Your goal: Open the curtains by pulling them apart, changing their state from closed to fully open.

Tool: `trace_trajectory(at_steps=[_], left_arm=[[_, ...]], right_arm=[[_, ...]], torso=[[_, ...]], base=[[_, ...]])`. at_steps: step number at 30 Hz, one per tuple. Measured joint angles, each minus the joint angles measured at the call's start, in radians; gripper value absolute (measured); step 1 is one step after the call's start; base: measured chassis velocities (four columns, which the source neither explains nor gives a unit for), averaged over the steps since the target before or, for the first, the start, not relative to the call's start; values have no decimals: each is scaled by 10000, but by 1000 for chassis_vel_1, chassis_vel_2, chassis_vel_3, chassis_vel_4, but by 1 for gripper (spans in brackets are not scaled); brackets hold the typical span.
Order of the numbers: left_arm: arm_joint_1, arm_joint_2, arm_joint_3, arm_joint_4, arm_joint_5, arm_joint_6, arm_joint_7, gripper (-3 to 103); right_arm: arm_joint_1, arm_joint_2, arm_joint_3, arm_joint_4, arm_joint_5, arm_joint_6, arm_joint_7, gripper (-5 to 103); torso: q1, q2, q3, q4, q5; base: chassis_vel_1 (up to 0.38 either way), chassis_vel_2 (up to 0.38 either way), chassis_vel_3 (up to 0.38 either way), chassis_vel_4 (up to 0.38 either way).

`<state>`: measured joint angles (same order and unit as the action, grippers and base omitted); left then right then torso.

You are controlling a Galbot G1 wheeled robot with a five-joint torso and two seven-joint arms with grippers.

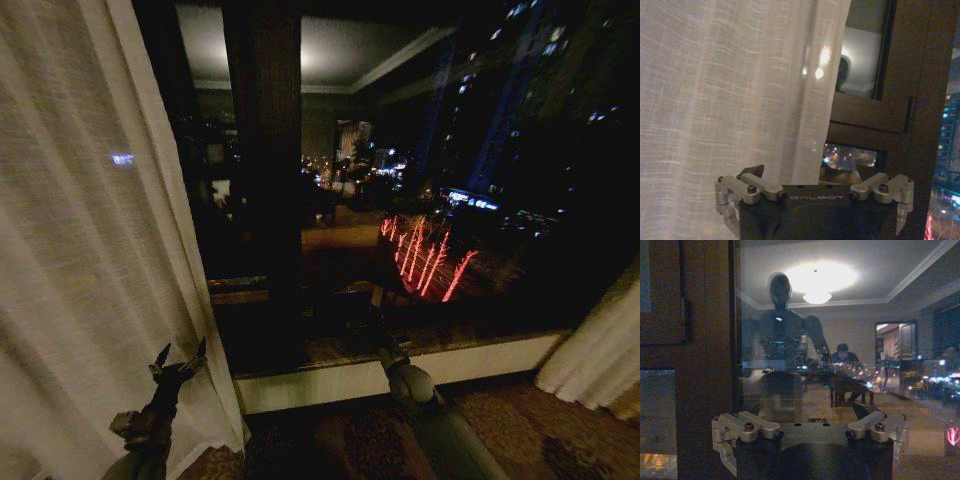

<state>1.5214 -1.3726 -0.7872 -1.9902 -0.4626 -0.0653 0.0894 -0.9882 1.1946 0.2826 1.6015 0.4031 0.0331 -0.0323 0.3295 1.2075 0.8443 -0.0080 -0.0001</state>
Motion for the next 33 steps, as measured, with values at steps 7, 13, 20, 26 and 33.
trace_trajectory(at_steps=[7, 13, 20, 26, 33], left_arm=[[0, 0, 0, 1, 0, 0, 0, 100], [0, 0, 0, 0, 0, 0, 0, 100], [-77, 12, 293, -73, 112, 258, -251, 100], [-570, 106, 2036, -596, 812, 1761, -1692, 100], [-1328, 589, 3094, -696, 1430, 2553, -2784, 100]], right_arm=[[0, 0, 0, 0, 0, 0, 0, 100], [0, 0, 0, 0, 0, 0, 0, 100], [0, 0, 0, 0, 0, 0, 0, 100], [0, 0, 0, 0, -1, 0, 0, 100], [0, 0, -1, 0, -1, 0, 0, 100]], torso=[[0, 0, 0, 0, 0], [0, 0, 0, 0, 0], [0, 0, 0, 3, 2], [0, 0, 0, -1, 2], [0, 0, -1, -3, 9]], base=[[0, 0, 0, 0], [0, 0, 0, 0], [0, 0, 0, 0], [0, 0, 0, 0], [0, 0, 0, 0]])
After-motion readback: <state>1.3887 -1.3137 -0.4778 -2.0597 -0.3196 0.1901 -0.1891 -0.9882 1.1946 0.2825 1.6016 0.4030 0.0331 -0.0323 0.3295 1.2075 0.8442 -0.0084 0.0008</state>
